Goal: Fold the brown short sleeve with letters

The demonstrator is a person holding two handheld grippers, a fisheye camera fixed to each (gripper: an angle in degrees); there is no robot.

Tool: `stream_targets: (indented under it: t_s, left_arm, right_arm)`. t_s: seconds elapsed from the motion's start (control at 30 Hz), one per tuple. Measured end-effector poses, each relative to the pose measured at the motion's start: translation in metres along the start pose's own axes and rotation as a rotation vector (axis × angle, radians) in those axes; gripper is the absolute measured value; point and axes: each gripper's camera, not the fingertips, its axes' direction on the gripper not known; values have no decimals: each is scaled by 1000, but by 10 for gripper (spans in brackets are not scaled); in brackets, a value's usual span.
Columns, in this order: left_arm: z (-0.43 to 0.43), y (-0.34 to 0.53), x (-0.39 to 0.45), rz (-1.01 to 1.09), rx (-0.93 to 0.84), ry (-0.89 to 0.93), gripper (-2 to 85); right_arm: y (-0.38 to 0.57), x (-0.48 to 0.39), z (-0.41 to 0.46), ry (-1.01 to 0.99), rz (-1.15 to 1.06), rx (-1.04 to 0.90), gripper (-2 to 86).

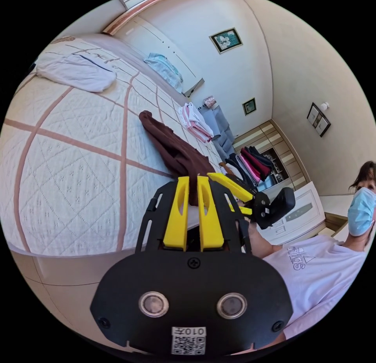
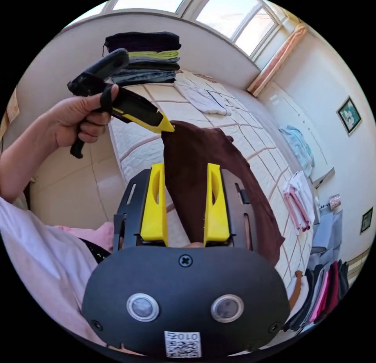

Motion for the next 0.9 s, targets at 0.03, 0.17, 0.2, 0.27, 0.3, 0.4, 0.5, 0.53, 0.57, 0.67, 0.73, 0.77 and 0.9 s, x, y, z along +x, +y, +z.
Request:
stream_targets:
  t_s: [0.03, 0.17, 0.2, 0.27, 0.3, 0.4, 0.5, 0.53, 0.57, 0.67, 0.73, 0.77, 0.9]
  left_arm:
    - [0, -6, -3, 1, -1, 17, 43]
    - [3, -25, -9, 25, -28, 78, 62]
    - [2, -32, -16, 17, -38, 102, 75]
    - [-1, -45, -32, -20, -40, 101, 97]
    - [0, -56, -46, -54, -41, 79, 112]
    - [19, -95, -91, -160, -54, 168, 137]
    - [49, -138, -113, -211, -78, 215, 139]
    - [62, -154, -115, -216, -101, 186, 137]
    - [68, -161, -116, -223, -104, 190, 135]
    - [98, -192, -113, -215, -153, 152, 118]
    - [116, -208, -110, -209, -164, 104, 94]
    - [119, -211, -109, -206, -168, 92, 87]
    - [133, -222, -101, -184, -154, 12, 41]
  right_arm:
    - [-12, -13, 8, 29, -22, 5, 116]
    - [-29, -28, 23, 171, -14, -3, 50]
    - [-28, -26, 19, 164, -1, 14, 48]
    - [-20, -9, 6, 86, 74, 48, 43]
    - [-18, -5, 5, 70, 87, 46, 43]
    - [-10, 4, 3, 44, 123, 48, 42]
    - [-8, 4, 5, 17, 117, 50, 43]
    - [-7, 3, 6, 18, 117, 50, 43]
    - [-5, 3, 7, 16, 117, 53, 43]
    - [2, 5, 9, 2, 130, 64, 41]
    - [9, 9, 9, -12, 143, 77, 40]
    - [14, 12, 10, -27, 154, 88, 39]
    - [33, 23, 12, -66, 195, 119, 29]
